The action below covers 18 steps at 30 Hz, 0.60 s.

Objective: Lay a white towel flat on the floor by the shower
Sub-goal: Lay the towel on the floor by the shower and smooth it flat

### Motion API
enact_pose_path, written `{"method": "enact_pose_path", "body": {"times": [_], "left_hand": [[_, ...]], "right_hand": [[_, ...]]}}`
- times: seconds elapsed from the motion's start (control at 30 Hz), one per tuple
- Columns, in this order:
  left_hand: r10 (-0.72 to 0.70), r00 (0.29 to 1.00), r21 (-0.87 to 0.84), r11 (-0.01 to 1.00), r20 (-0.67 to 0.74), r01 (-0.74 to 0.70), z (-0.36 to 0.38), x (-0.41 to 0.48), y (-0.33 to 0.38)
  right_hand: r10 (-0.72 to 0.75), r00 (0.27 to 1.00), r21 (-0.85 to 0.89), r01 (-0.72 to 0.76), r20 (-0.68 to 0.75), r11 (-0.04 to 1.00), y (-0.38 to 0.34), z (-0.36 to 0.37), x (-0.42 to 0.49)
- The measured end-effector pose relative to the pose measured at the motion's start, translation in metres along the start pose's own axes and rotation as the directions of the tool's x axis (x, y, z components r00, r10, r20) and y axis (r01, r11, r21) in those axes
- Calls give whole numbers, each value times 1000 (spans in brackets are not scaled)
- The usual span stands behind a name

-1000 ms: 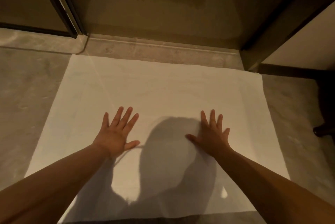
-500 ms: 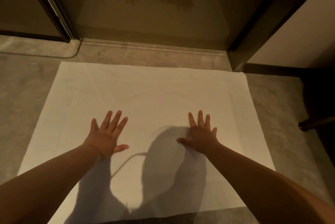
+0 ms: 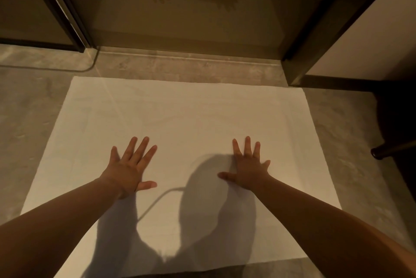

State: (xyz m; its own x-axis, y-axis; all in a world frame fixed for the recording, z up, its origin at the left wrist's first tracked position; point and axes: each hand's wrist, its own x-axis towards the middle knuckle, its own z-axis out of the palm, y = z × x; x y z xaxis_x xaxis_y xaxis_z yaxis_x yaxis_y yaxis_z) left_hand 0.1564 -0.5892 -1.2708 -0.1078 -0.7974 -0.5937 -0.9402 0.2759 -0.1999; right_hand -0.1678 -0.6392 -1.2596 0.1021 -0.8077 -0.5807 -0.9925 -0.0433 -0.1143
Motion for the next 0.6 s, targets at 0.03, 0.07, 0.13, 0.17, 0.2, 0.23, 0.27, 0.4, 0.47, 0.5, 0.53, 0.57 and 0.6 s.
{"method": "enact_pose_path", "body": {"times": [0.03, 0.07, 0.13, 0.17, 0.2, 0.23, 0.27, 0.4, 0.47, 0.5, 0.53, 0.57, 0.6], "left_hand": [[0, 1000, 4, 1000, 2, 0, 0, 0, 0], [1, 1000, 6, 1000, 4, -1, -1, 1, -1], [4, 1000, 4, 1000, 5, -4, -4, 3, -2], [7, 1000, 4, 1000, 3, -7, -5, 3, -4], [9, 1000, 4, 1000, 4, -9, -6, 4, -5], [10, 1000, 4, 1000, 5, -10, -7, 5, -5], [10, 1000, 3, 1000, 5, -10, -8, 5, -6], [19, 1000, -19, 1000, -2, -19, -8, 7, -8], [31, 999, -28, 999, -17, -32, -8, 8, -8], [31, 999, -27, 999, -19, -31, -7, 8, -9], [28, 999, -27, 999, -21, -28, -7, 8, -9], [25, 999, -29, 999, -31, -26, -6, 8, -10], [26, 999, -35, 999, -48, -28, -6, 5, -9]], "right_hand": [[-1, 1000, 3, 1, 4, 1000, 0, -1, 1], [-1, 1000, 7, 0, 8, 1000, 0, -2, 2], [1, 1000, 10, -1, 12, 1000, -1, -3, 3], [2, 1000, 13, -2, 12, 1000, -1, -4, 4], [3, 1000, 18, -3, 12, 1000, -1, -4, 5], [4, 1000, 22, -4, 12, 1000, -1, -4, 6], [4, 1000, 23, -5, 13, 1000, -2, -5, 7], [-1, 1000, 17, 1, 13, 1000, -3, -6, 8], [-5, 1000, 21, 5, 13, 1000, -2, -6, 9], [-6, 1000, 20, 6, 15, 1000, -2, -6, 9], [-5, 1000, 19, 4, 19, 1000, -2, -6, 10], [-2, 1000, 18, 2, 19, 1000, -2, -6, 10], [1, 1000, 17, -1, 7, 1000, -2, -5, 9]]}}
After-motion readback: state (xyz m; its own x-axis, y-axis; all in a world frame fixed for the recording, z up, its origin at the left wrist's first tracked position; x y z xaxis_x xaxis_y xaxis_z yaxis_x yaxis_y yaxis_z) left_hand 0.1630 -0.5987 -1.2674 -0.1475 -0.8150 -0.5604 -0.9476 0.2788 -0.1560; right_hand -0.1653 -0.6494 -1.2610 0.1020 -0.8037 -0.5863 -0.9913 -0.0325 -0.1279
